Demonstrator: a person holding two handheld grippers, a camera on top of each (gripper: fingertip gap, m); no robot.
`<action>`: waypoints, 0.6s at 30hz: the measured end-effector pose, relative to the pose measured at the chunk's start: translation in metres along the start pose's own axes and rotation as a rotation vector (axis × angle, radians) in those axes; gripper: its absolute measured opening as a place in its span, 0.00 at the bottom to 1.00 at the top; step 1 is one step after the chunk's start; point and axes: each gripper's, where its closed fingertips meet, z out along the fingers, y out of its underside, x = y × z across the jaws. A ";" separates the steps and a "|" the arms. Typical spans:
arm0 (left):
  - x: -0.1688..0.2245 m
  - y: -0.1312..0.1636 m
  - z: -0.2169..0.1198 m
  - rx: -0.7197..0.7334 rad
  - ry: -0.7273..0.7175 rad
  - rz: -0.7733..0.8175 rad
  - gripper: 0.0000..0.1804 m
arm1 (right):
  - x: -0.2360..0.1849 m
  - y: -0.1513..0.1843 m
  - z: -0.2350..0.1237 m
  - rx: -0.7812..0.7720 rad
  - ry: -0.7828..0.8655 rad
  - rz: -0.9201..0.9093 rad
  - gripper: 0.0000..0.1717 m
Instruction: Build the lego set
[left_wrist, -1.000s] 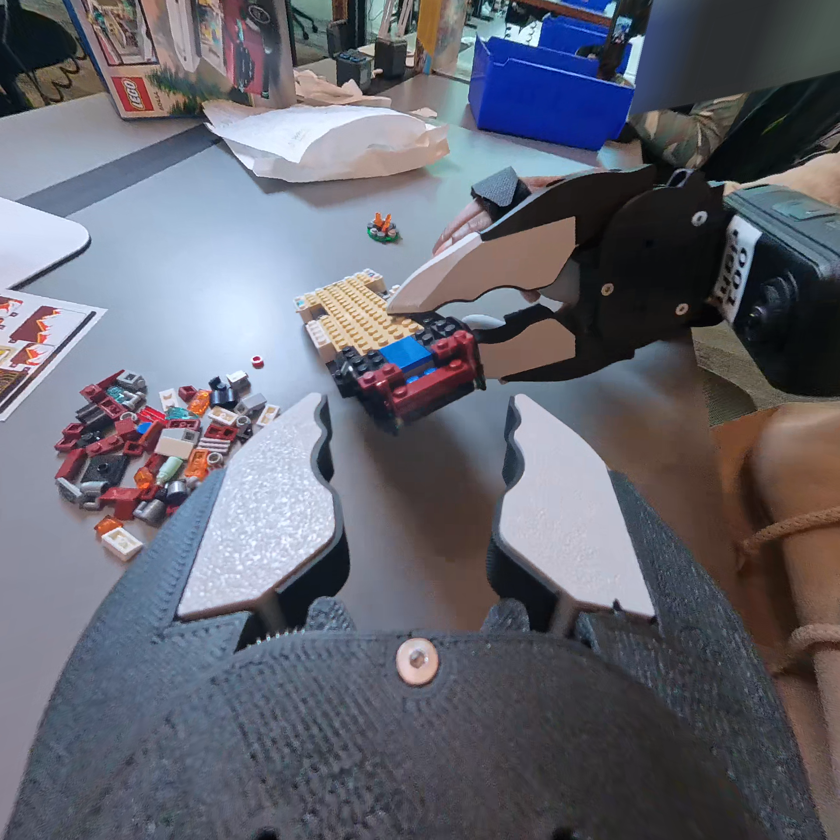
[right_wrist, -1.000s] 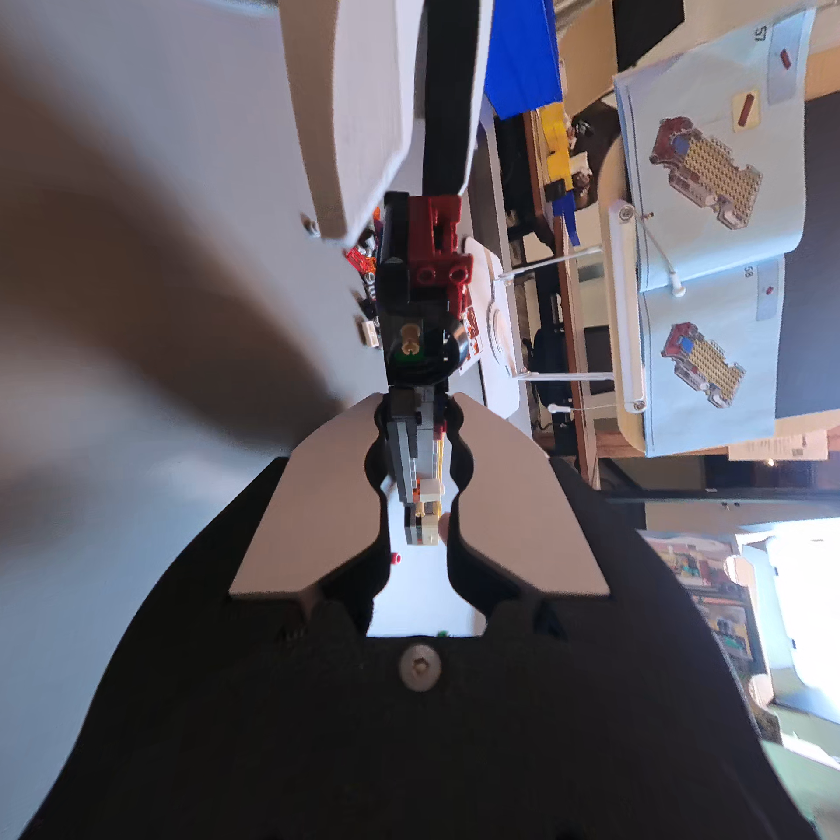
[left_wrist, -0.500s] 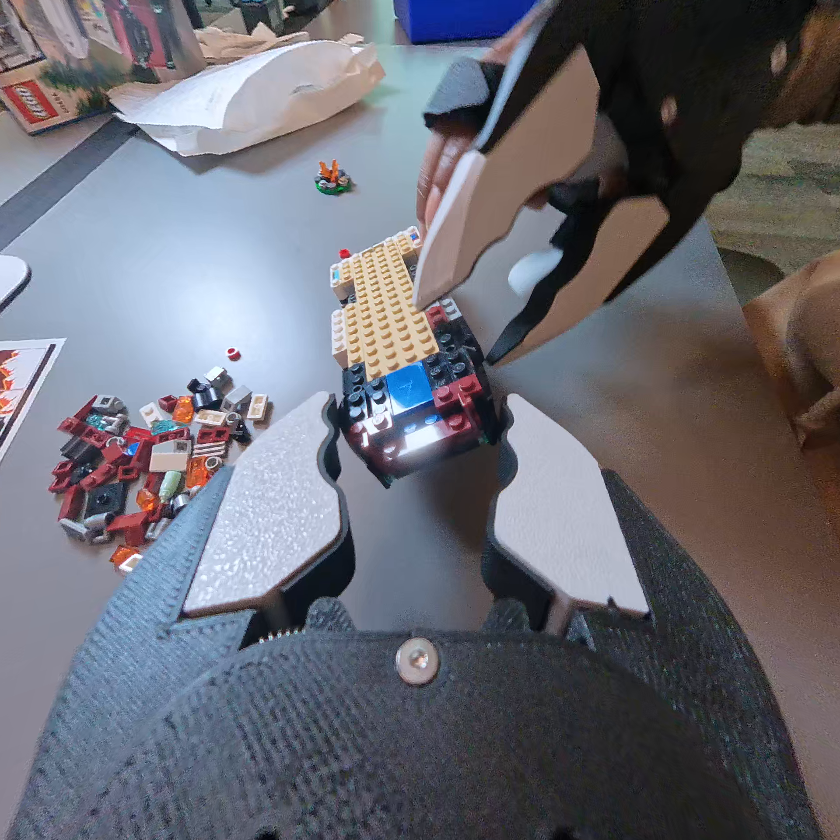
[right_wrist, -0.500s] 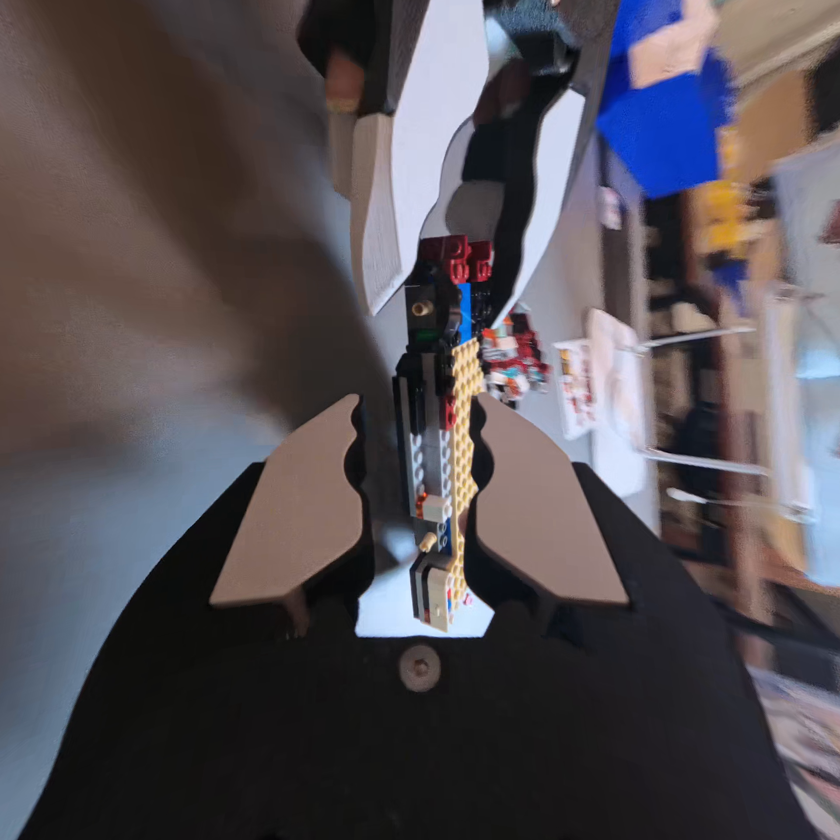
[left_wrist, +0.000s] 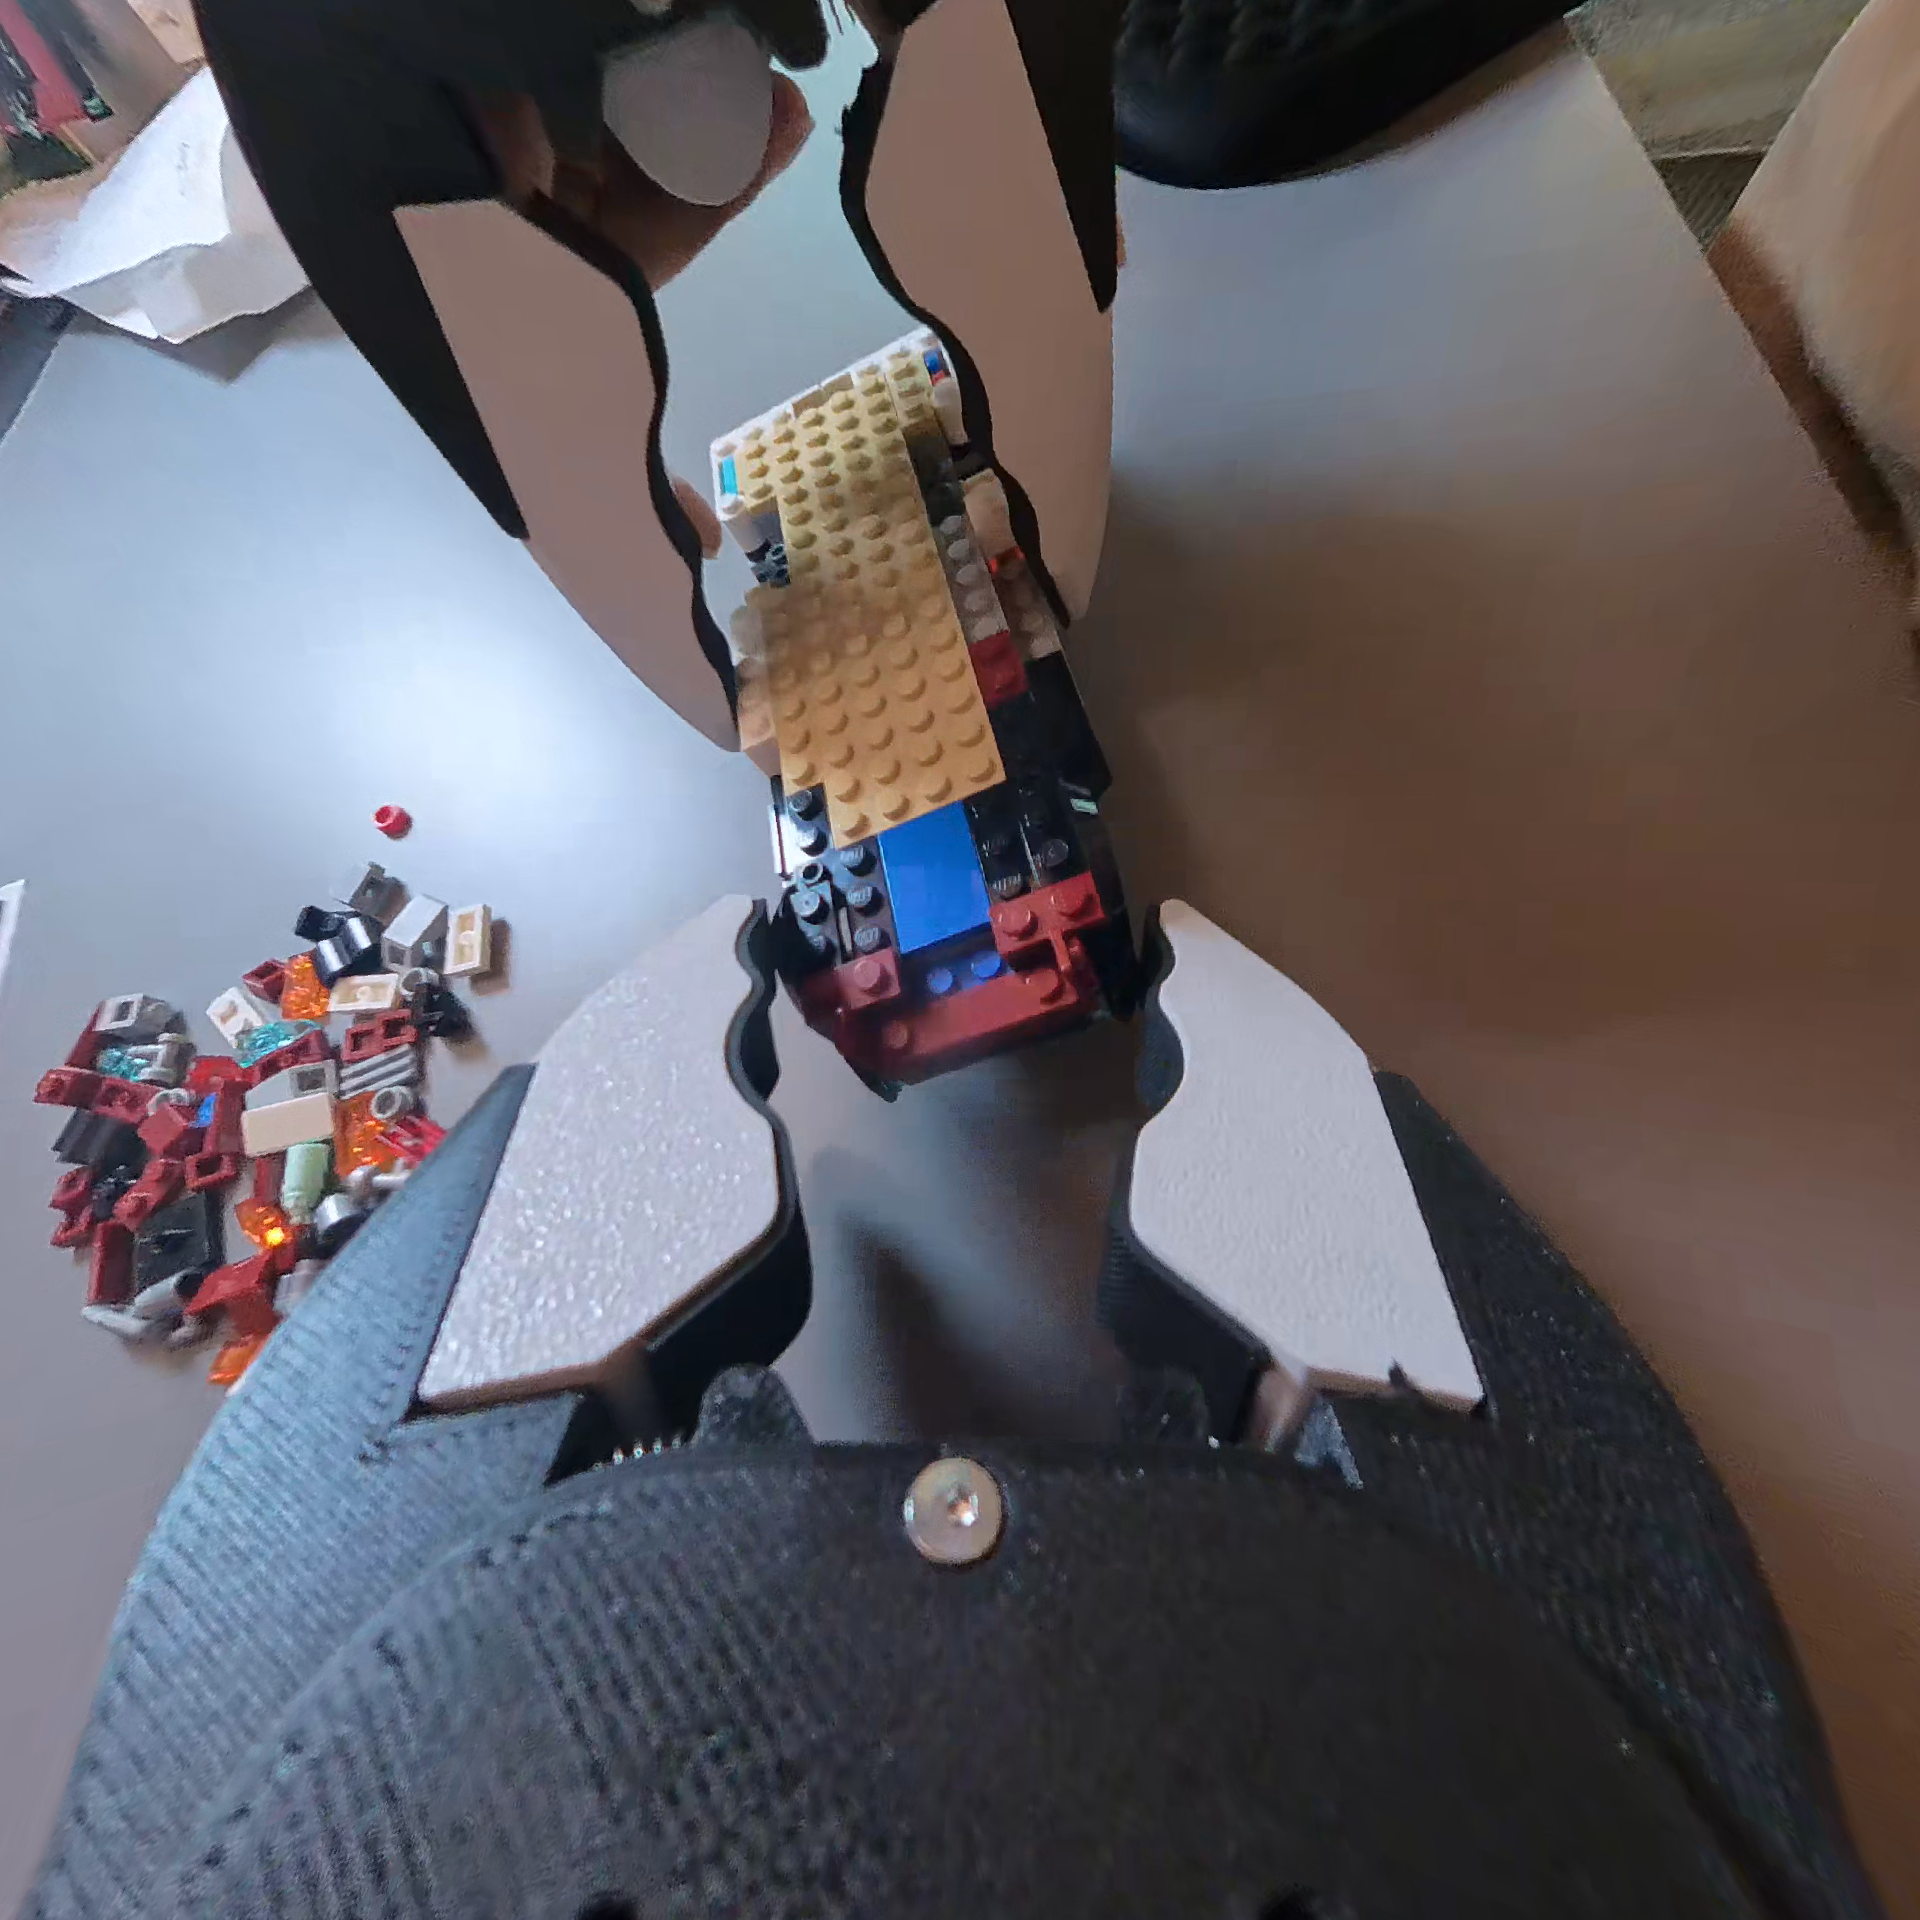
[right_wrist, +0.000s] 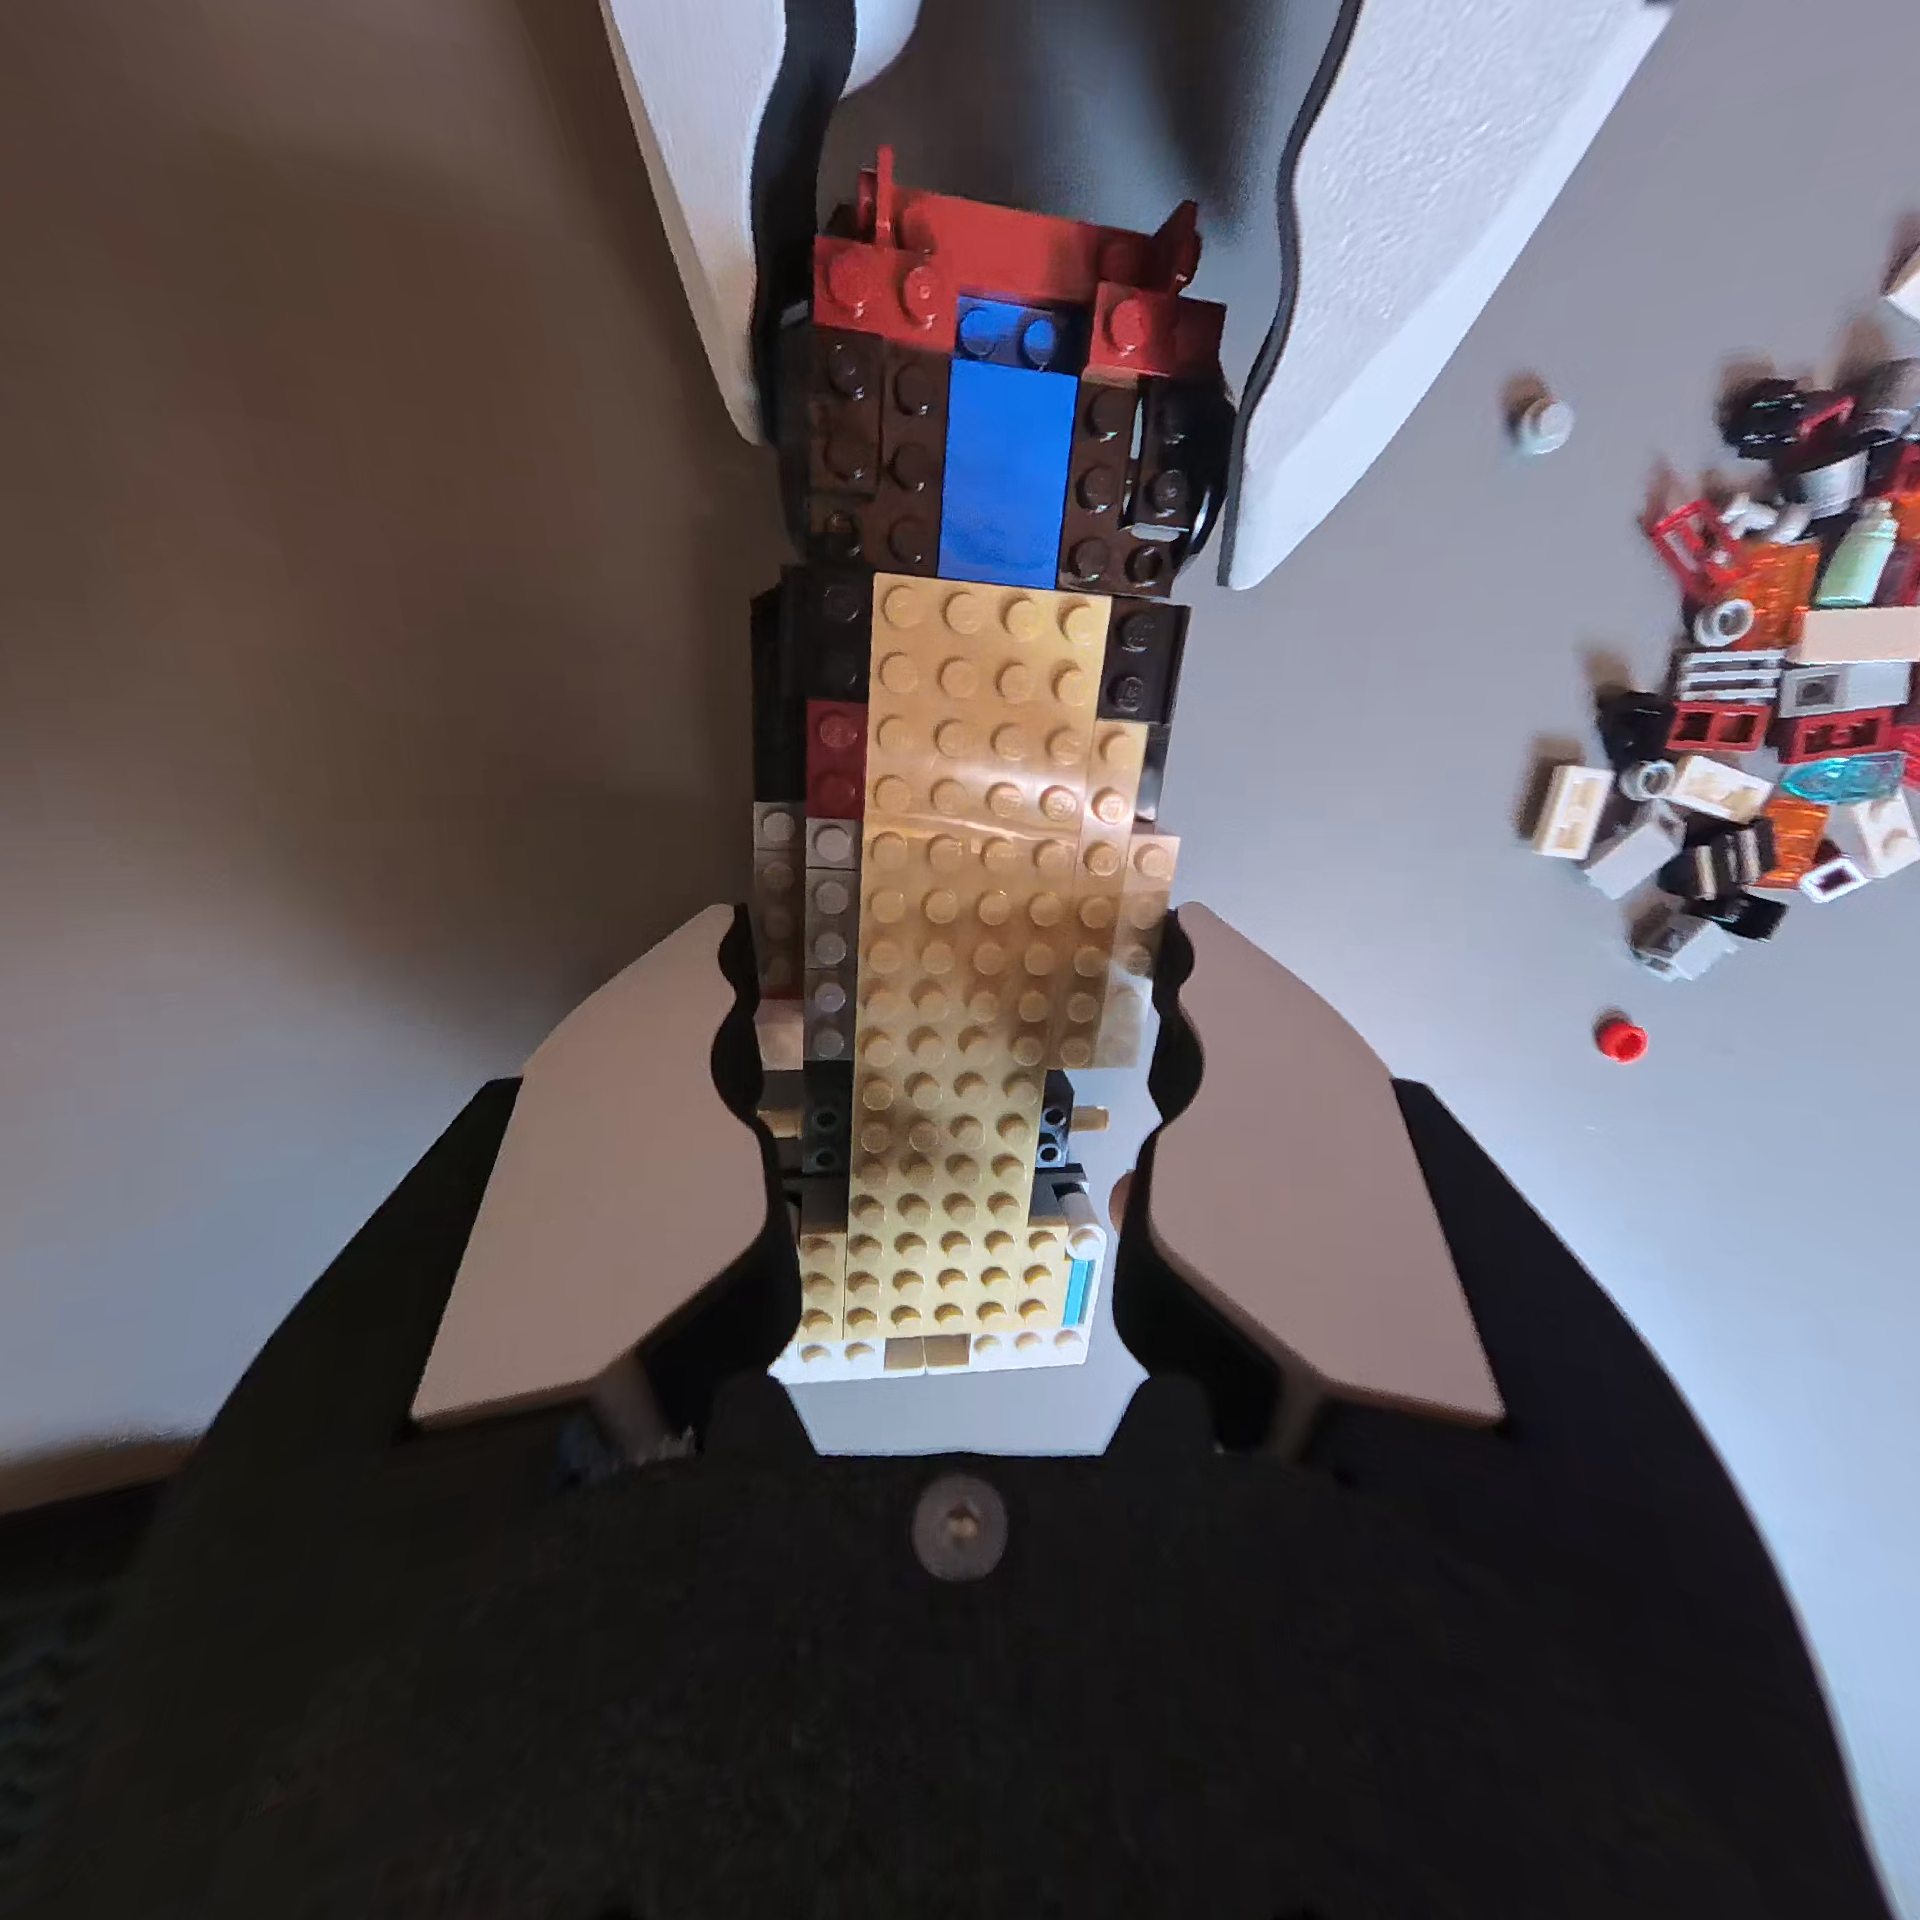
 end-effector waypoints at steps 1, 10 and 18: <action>0.003 0.000 0.001 -0.002 0.021 -0.017 0.37 | -0.002 0.002 0.001 -0.013 -0.003 -0.018 0.43; -0.032 -0.030 -0.031 0.230 -0.103 -0.152 0.33 | 0.004 0.006 0.004 -0.027 0.048 -0.040 0.41; -0.110 -0.041 -0.117 0.511 -0.586 -0.307 0.01 | 0.040 -0.024 -0.088 0.514 0.337 0.165 0.37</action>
